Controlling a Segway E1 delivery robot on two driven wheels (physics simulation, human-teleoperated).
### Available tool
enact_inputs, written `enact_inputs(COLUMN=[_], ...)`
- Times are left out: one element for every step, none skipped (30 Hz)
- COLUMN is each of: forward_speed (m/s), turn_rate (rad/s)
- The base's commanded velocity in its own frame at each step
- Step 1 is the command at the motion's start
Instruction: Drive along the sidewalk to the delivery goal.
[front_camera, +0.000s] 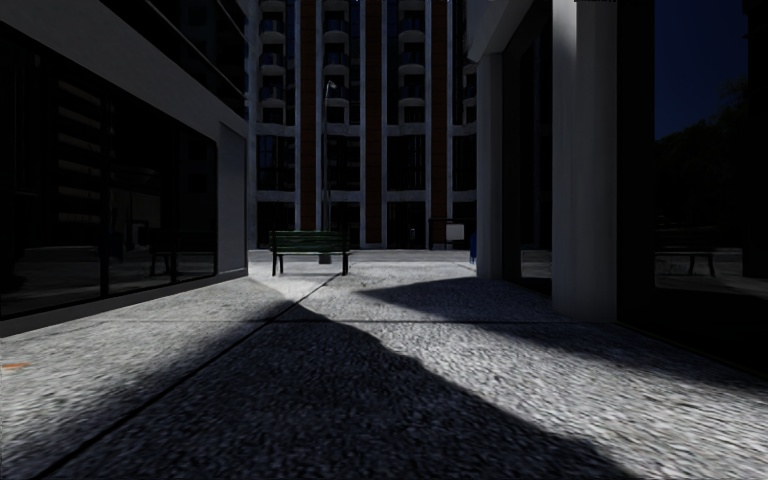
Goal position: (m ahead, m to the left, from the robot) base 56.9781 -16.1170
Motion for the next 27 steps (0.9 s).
enact_inputs(forward_speed=[2.0, 2.0, 2.0, 2.0, 2.0, 2.0, 2.0, 2.0, 2.0, 2.0, 2.0, 2.0, 2.0, 2.0, 2.0, 2.0, 2.0, 2.0, 2.0, 2.0, 2.0, 2.0, 2.0, 2.0, 2.0, 2.0, 2.0], turn_rate=[0.0, 0.0, 0.0, 0.0, 0.0, 0.0, 0.0, 0.0, 0.0, 0.0, 0.0, 0.0, 0.0, 0.0, 0.0, 0.0, 0.0, 0.0, 0.0, 0.0, 0.0, 0.0, 0.0, 0.0, 0.0, 0.0, 0.0])
